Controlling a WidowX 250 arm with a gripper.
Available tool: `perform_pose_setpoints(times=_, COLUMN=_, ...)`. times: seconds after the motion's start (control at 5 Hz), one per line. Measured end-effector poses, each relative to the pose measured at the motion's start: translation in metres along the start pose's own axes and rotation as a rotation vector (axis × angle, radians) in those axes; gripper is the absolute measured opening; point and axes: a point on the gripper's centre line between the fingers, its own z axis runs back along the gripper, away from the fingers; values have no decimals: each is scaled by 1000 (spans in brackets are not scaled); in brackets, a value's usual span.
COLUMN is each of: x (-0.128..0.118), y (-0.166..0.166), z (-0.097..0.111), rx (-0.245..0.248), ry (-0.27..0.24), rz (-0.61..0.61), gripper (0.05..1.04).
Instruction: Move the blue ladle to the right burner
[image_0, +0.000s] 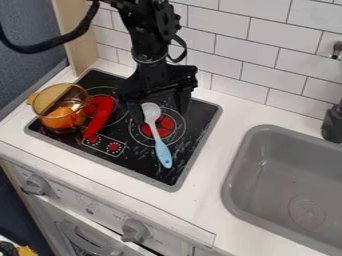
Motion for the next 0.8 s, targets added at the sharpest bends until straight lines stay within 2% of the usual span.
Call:
perform_pose_setpoints(times=0.2, x=-3, y=3, z=-8, rx=19, ry=22, rz=0, gripper=1001)
perform_pose_setpoints(times=0.4, x=-10, y=3, z=-32, rx=71, ry=81, rz=-31, gripper=1001)
perform_pose_setpoints(times=0.6, x=-16, y=0, z=-51, rx=140, ry=104, rz=-41, gripper=1001)
perform_pose_setpoints(times=0.8, x=-19, y=4, z=-68, rx=176, ry=102, rz=-17, gripper=1001)
